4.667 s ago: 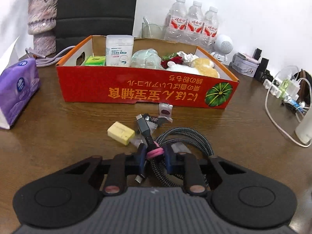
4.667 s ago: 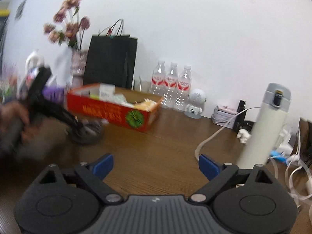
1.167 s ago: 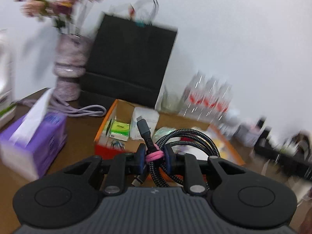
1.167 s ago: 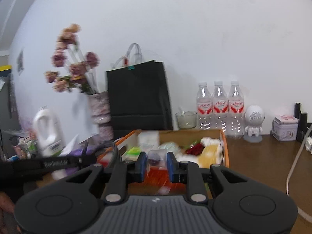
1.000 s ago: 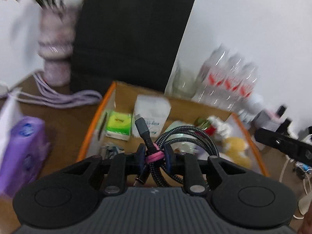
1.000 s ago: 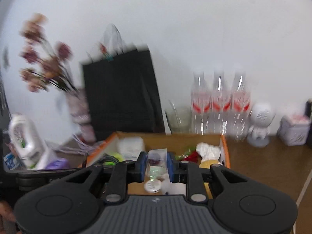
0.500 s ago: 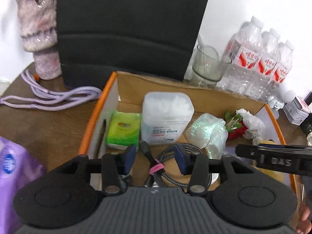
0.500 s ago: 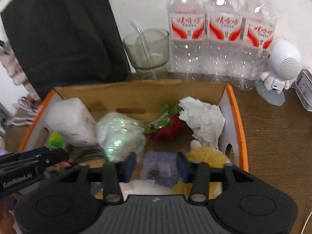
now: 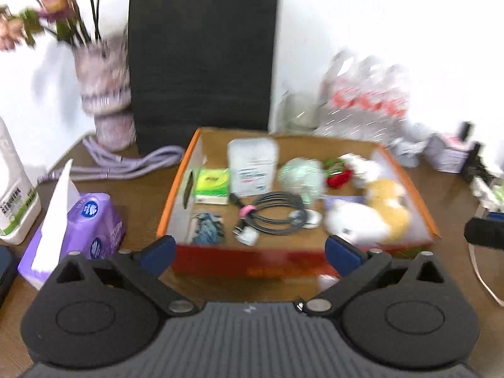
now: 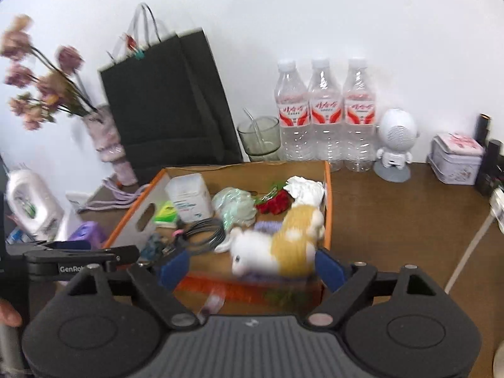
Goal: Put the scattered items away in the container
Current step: 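Open both tools over the box and lift them back out, then move both tools back toward the yellow block and wrappers on the desk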
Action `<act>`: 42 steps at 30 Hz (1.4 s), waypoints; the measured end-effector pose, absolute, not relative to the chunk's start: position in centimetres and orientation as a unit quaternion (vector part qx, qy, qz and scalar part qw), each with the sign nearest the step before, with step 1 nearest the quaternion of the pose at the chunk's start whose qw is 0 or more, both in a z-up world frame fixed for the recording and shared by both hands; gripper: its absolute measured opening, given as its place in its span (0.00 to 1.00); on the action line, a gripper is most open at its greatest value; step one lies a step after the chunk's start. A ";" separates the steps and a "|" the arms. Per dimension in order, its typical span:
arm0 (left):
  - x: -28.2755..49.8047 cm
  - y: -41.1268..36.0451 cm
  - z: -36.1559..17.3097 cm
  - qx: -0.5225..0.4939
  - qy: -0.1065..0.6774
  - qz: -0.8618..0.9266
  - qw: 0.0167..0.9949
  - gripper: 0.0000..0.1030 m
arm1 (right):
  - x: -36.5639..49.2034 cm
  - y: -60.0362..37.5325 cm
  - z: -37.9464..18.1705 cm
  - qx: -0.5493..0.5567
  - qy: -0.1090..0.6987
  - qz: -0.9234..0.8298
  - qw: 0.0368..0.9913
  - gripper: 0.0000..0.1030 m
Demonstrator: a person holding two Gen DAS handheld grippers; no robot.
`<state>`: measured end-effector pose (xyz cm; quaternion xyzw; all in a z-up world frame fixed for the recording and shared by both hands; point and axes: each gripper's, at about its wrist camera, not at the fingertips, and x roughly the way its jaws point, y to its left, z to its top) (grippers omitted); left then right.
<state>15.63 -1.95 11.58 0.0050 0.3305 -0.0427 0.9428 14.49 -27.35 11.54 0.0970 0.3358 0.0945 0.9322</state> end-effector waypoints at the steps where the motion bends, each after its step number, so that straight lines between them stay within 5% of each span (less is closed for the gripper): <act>1: 13.7 -2.2 11.4 0.011 0.310 -0.046 0.950 1.00 | 12.3 -27.7 11.4 0.103 0.322 0.095 0.936 0.85; 8: 0.7 -4.3 9.2 0.034 0.171 -0.057 0.983 1.00 | 0.1 -27.3 8.4 0.078 0.251 0.078 0.962 0.88; 22: -10.2 -2.3 4.9 0.020 0.161 -0.041 0.986 1.00 | -16.1 -27.3 3.1 -0.104 0.141 0.111 0.978 1.00; 42: -7.6 -4.7 3.9 0.039 0.202 -0.032 0.978 1.00 | -10.7 -36.3 0.4 -0.110 0.222 0.082 0.965 1.00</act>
